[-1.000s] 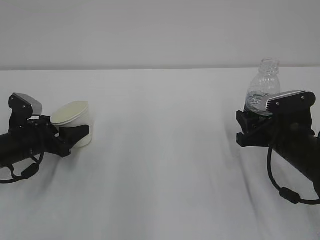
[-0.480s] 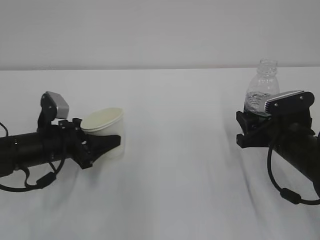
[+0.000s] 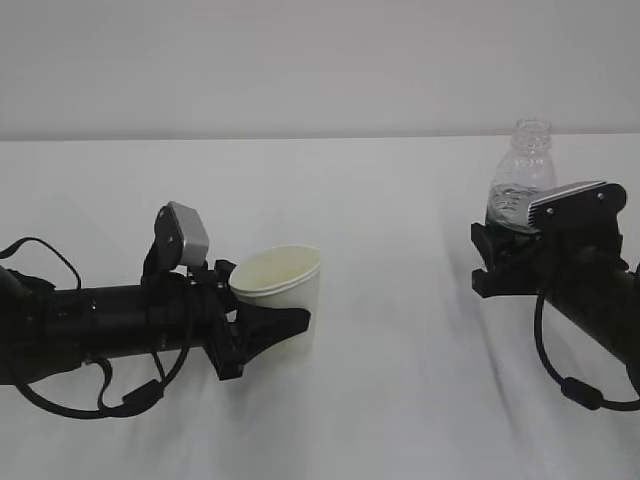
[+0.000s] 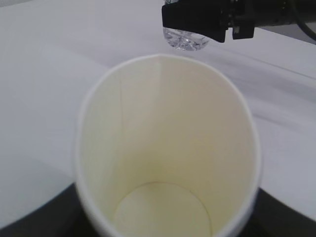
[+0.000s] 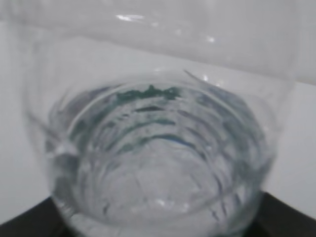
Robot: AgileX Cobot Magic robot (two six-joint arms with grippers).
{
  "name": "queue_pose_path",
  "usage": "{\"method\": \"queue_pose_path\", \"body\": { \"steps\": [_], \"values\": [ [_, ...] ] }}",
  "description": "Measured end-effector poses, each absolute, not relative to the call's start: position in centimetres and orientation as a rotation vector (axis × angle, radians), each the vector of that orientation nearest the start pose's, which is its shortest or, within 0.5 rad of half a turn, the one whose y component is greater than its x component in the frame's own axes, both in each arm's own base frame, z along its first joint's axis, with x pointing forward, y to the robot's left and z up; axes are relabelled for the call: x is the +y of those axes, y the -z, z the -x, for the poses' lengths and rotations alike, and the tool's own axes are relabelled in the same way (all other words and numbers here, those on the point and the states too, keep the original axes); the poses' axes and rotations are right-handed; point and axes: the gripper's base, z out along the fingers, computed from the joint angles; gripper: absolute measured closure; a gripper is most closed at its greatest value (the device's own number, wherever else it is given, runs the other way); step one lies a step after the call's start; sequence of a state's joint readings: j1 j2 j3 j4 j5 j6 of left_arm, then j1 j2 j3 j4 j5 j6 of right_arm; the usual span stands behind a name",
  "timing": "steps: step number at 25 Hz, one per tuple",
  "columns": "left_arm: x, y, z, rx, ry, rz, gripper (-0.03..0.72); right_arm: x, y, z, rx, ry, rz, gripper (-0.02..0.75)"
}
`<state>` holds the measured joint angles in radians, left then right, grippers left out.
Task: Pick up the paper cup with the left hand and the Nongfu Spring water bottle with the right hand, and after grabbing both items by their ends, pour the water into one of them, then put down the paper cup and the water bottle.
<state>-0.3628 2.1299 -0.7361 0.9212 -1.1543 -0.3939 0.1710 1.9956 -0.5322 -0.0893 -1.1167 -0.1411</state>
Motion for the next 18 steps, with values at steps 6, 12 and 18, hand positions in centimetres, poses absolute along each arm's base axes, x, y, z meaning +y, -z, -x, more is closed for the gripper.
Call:
{"method": "queue_pose_path", "body": {
  "steps": [6,12,18],
  "values": [
    [-19.5,-9.1,-28.8,1.640,0.997,-0.965,0.259,6.3,-9.9,-30.3,1.784,-0.082,0.420,0.300],
    [-22.4,-11.2,-30.2,1.540,1.070,-1.023,0.259,6.2,-9.8,-30.0,1.784,-0.056,0.456,0.300],
    [-24.3,-11.5,-29.7,1.527,1.085,-1.107,0.259,6.2,-10.0,-29.8,1.777,-0.034,0.473,0.300]
  ]
}}
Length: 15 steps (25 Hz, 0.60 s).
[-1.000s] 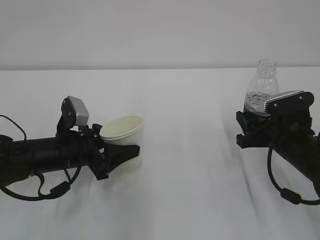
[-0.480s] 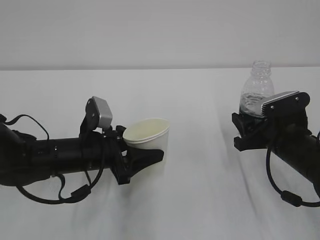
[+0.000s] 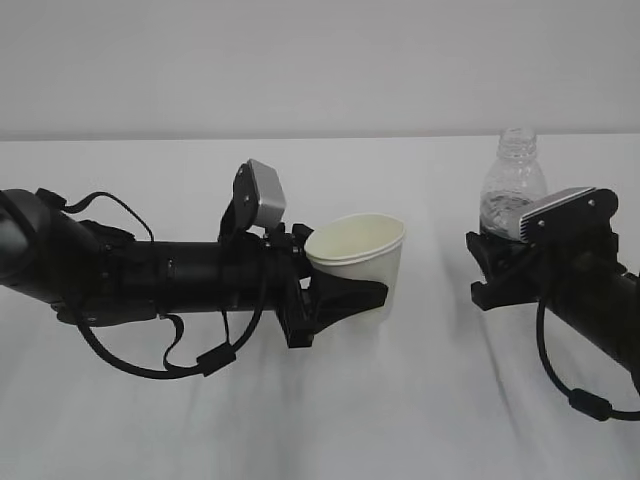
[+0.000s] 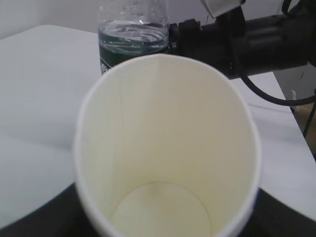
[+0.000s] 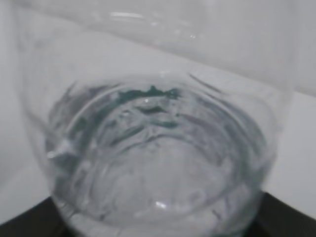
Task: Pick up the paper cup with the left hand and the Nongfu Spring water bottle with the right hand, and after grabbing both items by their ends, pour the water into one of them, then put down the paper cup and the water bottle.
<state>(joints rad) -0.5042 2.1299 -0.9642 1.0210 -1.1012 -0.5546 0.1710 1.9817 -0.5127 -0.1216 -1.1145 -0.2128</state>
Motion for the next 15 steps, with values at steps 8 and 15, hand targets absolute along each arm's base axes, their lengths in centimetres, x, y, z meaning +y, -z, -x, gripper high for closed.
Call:
{"method": "queue_pose_path", "body": {
  "steps": [8,15],
  "values": [
    [-24.5,-10.8,-29.5,1.549,1.087,-1.125,0.259,5.4,-12.9,-28.7,1.732,0.018,0.404,0.300],
    [-25.1,-10.9,-29.0,1.532,1.108,-1.143,0.259,4.7,-12.5,-25.2,1.826,0.020,0.413,0.300]
  ]
}}
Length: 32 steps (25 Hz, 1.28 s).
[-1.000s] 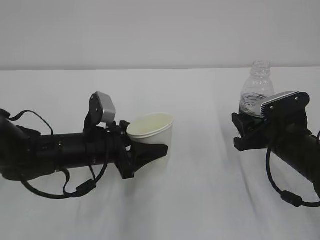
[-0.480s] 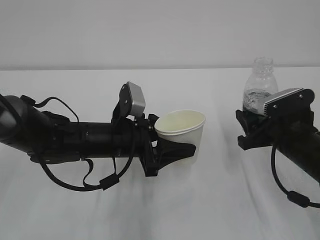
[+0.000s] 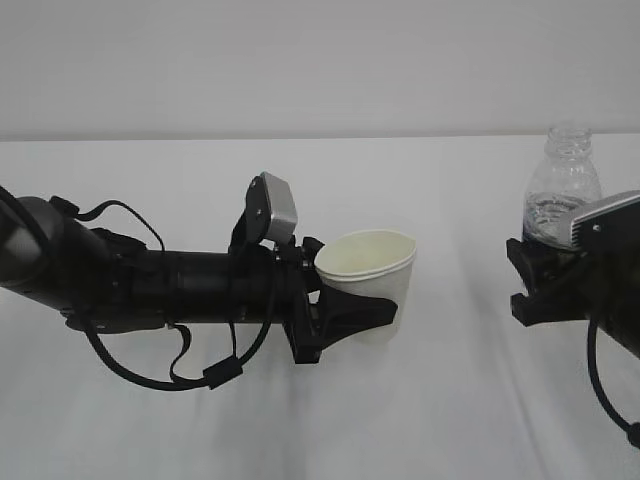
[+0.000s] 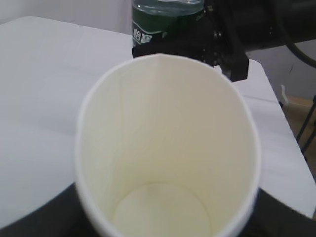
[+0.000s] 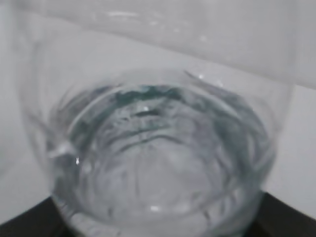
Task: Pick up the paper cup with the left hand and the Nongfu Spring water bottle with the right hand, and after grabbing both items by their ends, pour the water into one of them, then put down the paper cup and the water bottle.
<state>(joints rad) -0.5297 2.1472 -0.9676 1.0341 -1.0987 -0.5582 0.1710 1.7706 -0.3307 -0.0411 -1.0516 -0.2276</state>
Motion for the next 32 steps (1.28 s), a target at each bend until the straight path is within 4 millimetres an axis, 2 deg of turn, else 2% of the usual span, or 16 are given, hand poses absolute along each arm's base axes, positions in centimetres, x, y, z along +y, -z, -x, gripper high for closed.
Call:
{"method": "queue_pose_path", "body": {
  "steps": [5,16,26,32],
  "values": [
    [-26.0,-10.9,-28.1,1.515,1.133,-1.174,0.259,4.0,-13.1,-23.3,1.842,0.030,0.349,0.300],
    [-26.6,-10.9,-27.6,1.505,1.147,-1.193,0.259,3.6,-16.0,-22.5,1.794,0.031,0.282,0.300],
    [-26.6,-10.9,-27.6,1.507,1.147,-1.188,0.259,3.8,-17.5,-23.7,1.863,0.058,0.335,0.301],
    [-26.7,-11.0,-27.7,1.516,1.153,-1.169,0.259,3.7,-17.4,-23.6,1.869,0.095,0.382,0.301]
  ]
}}
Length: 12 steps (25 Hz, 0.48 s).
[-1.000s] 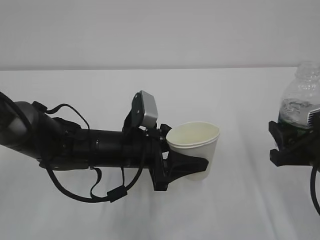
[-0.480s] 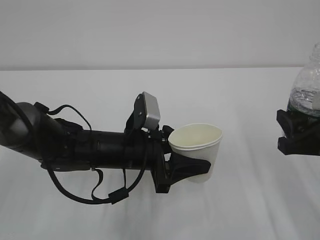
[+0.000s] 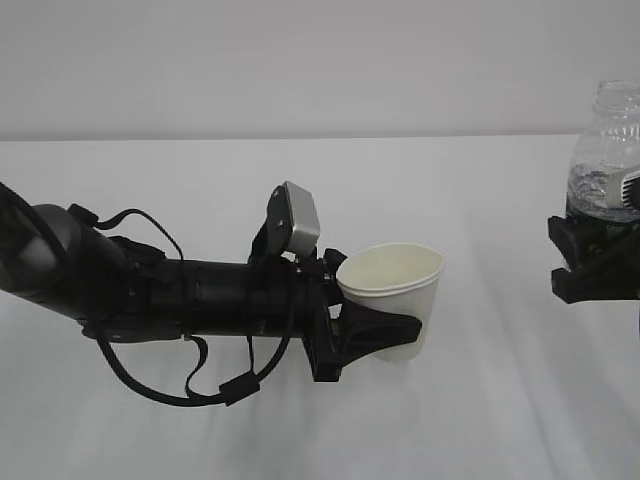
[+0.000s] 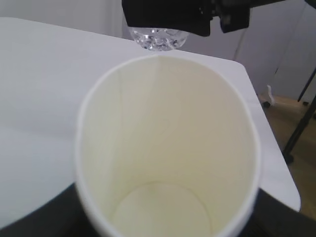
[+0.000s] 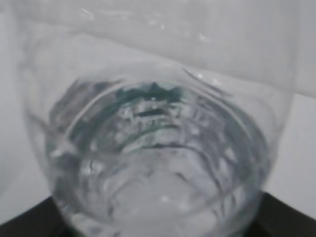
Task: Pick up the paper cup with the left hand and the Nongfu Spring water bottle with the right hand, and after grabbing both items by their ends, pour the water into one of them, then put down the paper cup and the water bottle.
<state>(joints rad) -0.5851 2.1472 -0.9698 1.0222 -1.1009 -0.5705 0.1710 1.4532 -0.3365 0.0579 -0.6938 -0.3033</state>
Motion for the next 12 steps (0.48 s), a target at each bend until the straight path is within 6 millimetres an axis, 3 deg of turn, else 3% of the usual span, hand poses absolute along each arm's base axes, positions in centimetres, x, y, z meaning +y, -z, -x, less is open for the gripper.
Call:
{"method": "queue_pose_path", "body": {
  "steps": [12],
  "values": [
    [-27.8,-12.3,-29.4,1.503,1.122,-1.162,0.260,3.7,-17.7,-23.9,1.928,0.138,0.447,0.302]
  ]
}}
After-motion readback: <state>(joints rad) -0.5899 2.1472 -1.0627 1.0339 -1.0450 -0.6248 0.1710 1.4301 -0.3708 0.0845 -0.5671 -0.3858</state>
